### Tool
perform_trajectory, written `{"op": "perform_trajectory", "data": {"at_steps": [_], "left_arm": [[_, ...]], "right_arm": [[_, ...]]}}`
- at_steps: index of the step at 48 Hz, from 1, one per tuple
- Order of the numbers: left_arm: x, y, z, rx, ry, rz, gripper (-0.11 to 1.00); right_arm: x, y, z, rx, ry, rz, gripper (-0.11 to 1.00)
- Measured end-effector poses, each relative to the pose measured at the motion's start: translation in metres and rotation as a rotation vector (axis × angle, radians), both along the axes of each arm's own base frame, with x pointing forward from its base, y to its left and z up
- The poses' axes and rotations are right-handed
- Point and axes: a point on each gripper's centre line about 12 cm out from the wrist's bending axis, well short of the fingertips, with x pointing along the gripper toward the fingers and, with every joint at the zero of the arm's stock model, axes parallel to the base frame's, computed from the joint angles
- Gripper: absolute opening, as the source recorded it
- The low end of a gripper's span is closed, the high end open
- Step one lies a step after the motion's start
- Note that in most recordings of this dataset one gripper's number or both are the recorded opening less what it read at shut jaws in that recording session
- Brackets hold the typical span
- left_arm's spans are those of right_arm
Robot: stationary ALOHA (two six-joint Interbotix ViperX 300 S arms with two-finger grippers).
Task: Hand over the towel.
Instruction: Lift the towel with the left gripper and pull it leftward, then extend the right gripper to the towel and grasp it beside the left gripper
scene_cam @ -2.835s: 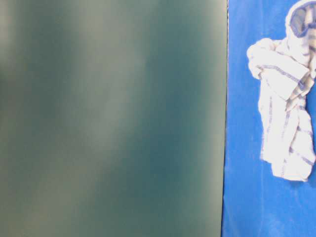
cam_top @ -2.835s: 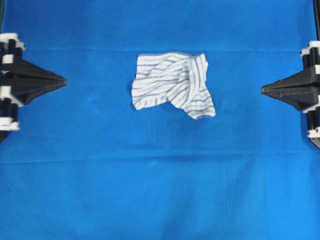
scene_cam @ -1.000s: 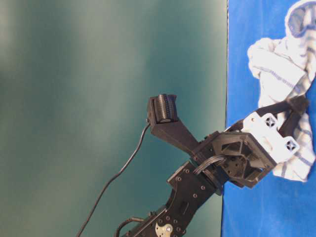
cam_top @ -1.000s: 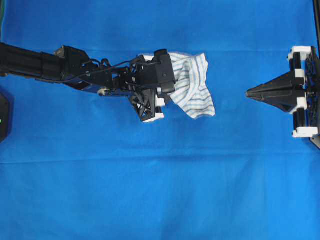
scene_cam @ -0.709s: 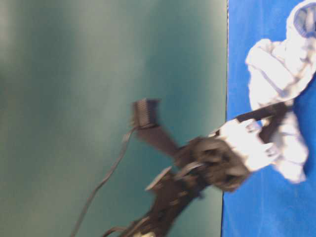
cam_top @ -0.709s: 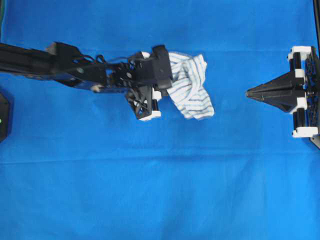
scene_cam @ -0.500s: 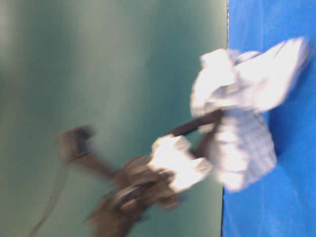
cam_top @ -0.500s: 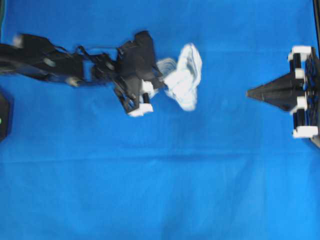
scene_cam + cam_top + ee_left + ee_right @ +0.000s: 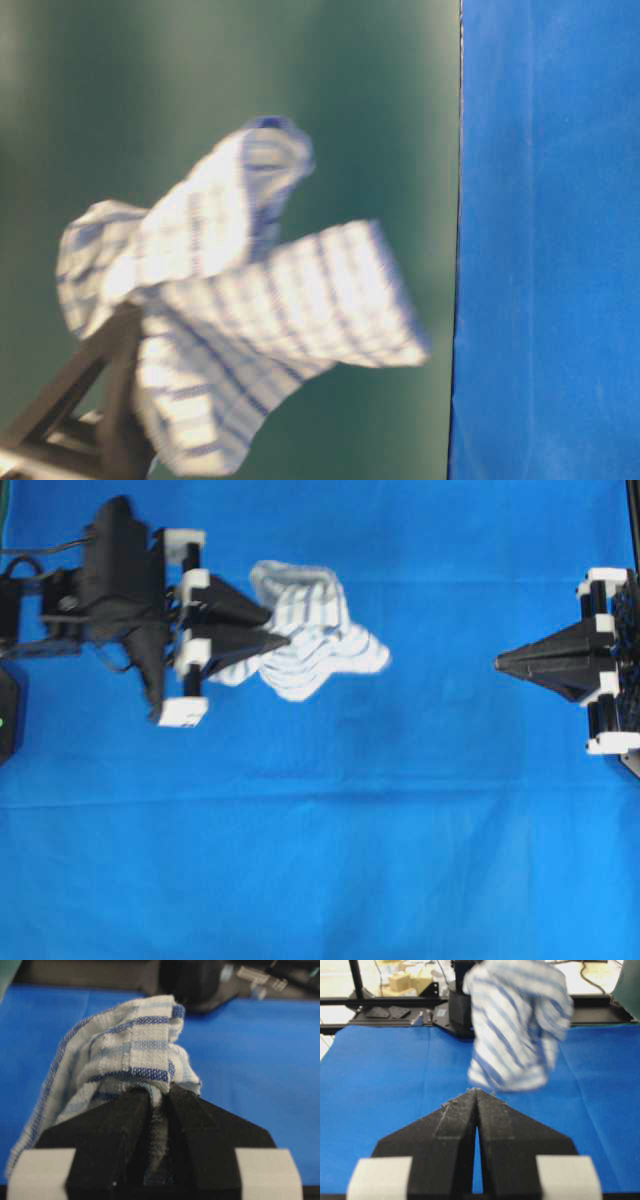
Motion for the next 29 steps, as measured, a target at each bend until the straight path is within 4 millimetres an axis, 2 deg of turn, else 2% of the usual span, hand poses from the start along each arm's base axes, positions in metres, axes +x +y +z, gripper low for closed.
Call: {"op": "perform_trajectory", "data": {"at_steps": [6,17,29], "left_arm": [[-0.007,-0.003,0.005,0.000,-0.034,-0.009,0.06],[-0.006,-0.004,0.003,0.003,-0.032,-0.012,0.06],[-0.006,-0.004,0.003,0.004,-0.031,-0.012,0.06]], "right_arm": [[0.001,0.000,-0.002,0.002,0.006,0.000,0.00],[0.007,0.000,-0.007,0.004,0.035,-0.001,0.00],[0.031,-0.001,-0.002,0.005,0.037,-0.001,0.03]]}}
